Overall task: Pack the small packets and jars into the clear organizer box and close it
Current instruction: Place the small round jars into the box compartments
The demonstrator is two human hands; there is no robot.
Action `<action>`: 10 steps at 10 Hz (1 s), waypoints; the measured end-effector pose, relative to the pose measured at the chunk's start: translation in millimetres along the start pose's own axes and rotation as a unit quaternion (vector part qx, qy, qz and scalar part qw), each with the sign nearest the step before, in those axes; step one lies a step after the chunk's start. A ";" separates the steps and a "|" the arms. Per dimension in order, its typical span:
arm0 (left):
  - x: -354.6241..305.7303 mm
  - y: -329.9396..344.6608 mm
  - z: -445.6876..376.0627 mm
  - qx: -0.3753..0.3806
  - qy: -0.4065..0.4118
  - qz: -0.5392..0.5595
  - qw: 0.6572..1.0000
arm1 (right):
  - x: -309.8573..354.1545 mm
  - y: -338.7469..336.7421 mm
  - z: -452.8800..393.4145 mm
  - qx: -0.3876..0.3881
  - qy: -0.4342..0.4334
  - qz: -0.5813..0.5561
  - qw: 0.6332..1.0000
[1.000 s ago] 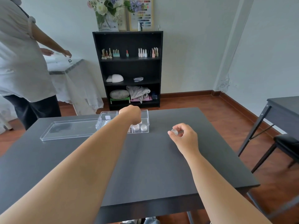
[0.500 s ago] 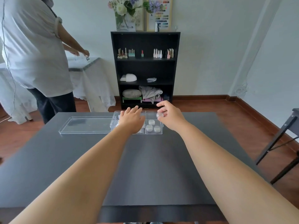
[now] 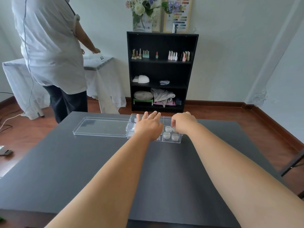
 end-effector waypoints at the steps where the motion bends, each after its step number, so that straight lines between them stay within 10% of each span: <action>1: -0.3 -0.2 -0.1 0.001 0.000 -0.004 1.000 | 0.2 -0.9 1.4 0.016 -0.003 -0.013 1.000; 10: -1.5 -7.2 0.6 -0.020 -0.003 0.026 0.999 | -25.4 13.2 0.9 -0.111 -0.035 -0.229 0.966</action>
Point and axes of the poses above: each hand's wrist, its own z-axis away from the middle knuckle, its own y-axis out of the palm, x = y × z, the point moved 5 cm from there along -z, towards the middle knuckle, and after that the axes turned 13 degrees about y, right-handed, at the moved point
